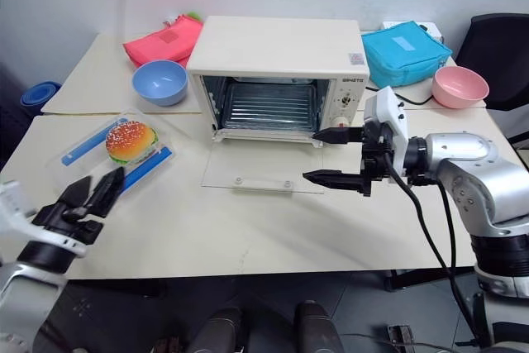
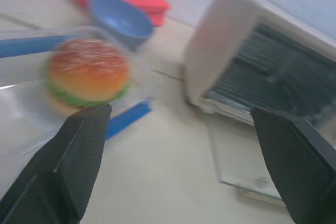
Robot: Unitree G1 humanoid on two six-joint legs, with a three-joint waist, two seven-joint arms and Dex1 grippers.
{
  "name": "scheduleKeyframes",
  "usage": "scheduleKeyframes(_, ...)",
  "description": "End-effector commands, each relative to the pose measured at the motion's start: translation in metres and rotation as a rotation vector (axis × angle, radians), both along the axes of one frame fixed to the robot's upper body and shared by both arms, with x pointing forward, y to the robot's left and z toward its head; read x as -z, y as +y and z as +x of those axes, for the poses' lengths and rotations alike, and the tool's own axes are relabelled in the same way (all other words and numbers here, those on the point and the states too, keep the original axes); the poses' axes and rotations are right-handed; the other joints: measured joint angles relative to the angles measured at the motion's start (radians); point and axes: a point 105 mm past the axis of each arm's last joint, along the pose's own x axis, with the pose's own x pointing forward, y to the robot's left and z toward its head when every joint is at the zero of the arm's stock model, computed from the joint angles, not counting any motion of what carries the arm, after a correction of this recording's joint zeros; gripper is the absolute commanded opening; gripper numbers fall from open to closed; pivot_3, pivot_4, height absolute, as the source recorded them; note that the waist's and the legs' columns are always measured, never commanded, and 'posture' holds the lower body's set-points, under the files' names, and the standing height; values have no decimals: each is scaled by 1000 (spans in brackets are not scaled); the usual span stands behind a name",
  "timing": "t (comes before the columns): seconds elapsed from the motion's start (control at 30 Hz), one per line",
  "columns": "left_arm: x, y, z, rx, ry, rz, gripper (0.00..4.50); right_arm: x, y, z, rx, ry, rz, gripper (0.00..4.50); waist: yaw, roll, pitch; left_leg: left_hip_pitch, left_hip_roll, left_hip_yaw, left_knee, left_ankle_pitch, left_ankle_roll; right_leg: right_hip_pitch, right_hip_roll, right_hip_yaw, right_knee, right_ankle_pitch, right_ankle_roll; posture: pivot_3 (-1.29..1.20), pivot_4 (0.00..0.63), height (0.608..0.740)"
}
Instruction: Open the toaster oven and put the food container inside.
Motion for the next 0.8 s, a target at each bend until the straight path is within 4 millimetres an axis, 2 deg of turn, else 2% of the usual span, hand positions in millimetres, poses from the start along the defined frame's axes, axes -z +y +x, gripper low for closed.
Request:
scheduleKeyframes(0.03, -2, 25, -12, -165, 3, -79, 4475, -10, 4, 1, -35, -49, 8, 4500, 0, 0, 0, 0, 0, 0, 0, 0, 0, 0, 0, 0, -1, 0, 0, 0, 150, 740)
scheduleKeyframes(0.17, -2, 51, -13, -304, 28, -161, 4475, -11, 7, 2, -49, -52, 11, 4500, 9, 0, 0, 0, 0, -1, 0, 0, 0, 1, 0, -1, -1, 0, -1, 0, 150, 740)
scheduleKeyframes(0.3, -1, 72, 0, -387, 99, -187, 4475, -13, 7, 0, -54, -56, 18, 4500, 11, 0, 0, 0, 0, -1, 0, 0, 0, 0, 0, -1, 0, 0, -2, 0, 150, 740)
scheduleKeyframes(0.47, -9, 83, 16, -399, 140, -202, 4475, -11, 6, -5, -38, -52, 29, 4500, 9, 0, 0, -1, 0, -1, 0, 0, -1, 0, 0, -1, -2, 0, -2, 0, 150, 740)
scheduleKeyframes(0.63, 11, 98, 25, -489, 288, -327, 4475, -9, 6, -11, -14, -54, 37, 4500, 7, 0, 0, -1, 0, -1, -5, 0, -1, -2, -1, -1, -3, 0, -2, 0, 150, 740)
scheduleKeyframes(0.8, 17, 99, 52, -444, 383, -277, 4475, -14, 3, -16, 7, -67, 47, 4500, 4, 0, 0, -1, 0, -1, -6, 1, -3, -2, 0, -2, -3, 0, -2, 0, 150, 740)
